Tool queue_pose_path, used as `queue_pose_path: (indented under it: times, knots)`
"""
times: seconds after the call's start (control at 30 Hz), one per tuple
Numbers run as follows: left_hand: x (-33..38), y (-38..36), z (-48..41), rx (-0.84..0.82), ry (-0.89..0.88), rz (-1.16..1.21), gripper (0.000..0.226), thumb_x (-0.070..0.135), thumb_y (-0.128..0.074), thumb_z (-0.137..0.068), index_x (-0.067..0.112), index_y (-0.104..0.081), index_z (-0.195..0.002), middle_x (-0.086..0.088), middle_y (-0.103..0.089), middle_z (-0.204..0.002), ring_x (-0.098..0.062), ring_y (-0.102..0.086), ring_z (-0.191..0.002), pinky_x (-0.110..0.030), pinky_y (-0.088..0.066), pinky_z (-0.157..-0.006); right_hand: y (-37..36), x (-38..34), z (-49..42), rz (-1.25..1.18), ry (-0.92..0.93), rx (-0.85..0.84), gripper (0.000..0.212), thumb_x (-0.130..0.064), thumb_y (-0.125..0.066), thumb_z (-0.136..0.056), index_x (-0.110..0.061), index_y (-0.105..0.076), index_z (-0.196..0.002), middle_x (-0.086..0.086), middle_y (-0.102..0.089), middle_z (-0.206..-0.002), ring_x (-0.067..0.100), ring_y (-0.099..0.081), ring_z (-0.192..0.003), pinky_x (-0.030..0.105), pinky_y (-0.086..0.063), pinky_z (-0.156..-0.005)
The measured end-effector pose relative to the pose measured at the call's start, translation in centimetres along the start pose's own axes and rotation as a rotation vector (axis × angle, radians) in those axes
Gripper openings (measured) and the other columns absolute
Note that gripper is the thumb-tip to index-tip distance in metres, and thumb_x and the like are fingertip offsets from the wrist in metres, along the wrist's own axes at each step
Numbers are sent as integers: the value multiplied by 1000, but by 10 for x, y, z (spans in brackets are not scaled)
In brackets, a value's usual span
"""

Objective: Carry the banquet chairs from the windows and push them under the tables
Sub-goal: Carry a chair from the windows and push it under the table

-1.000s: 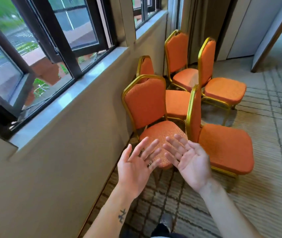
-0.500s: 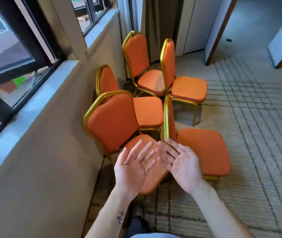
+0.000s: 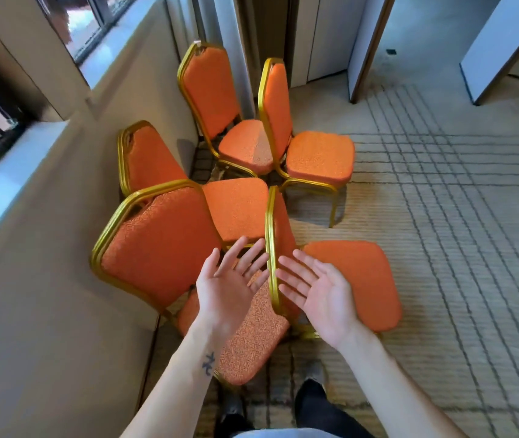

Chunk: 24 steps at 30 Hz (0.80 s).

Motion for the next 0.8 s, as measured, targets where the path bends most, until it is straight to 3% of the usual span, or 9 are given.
queue_pose_path:
  times: [0.23,0.47,0.8]
  knots:
    - [-39,-38,-55,44,-2,-8,61,51,-30,-106,12,-47,-150,-15,-60,-144,-35,-55,-135,-54,-31,-121,40,-37,-64,-54,-95,-41,45,-30,-31,-108,-6,-54,-140,18,-68,-131,34,-64,-123,48,-48,-104]
    - [-32,-44,-79,112,-66,-29,59,50,-31,-106,13,-50,-148,-14,-62,-142,-34,-59,-132,-53,-33,-120,36,-55,-100,-27,-140,-122,44,-29,-33,-108,-7,-55,-139,16,-68,-130,32,-65,-123,48,-48,-106]
    - [-13,7,-138,237,19,-123,54,46,-31,-106,17,-57,-143,-7,-66,-139,-25,-52,-138,-50,-23,-124,18,-33,-163,20,-174,22,42,-27,-37,-107,-5,-60,-133,17,-70,-127,31,-65,-122,50,-47,-109]
Point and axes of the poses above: each hand's wrist, its own z-axis away from the middle knuckle, its own y-axis out of the back of the hand, x = y × z, the point moved 3 cm from there along -z, towards the middle knuckle
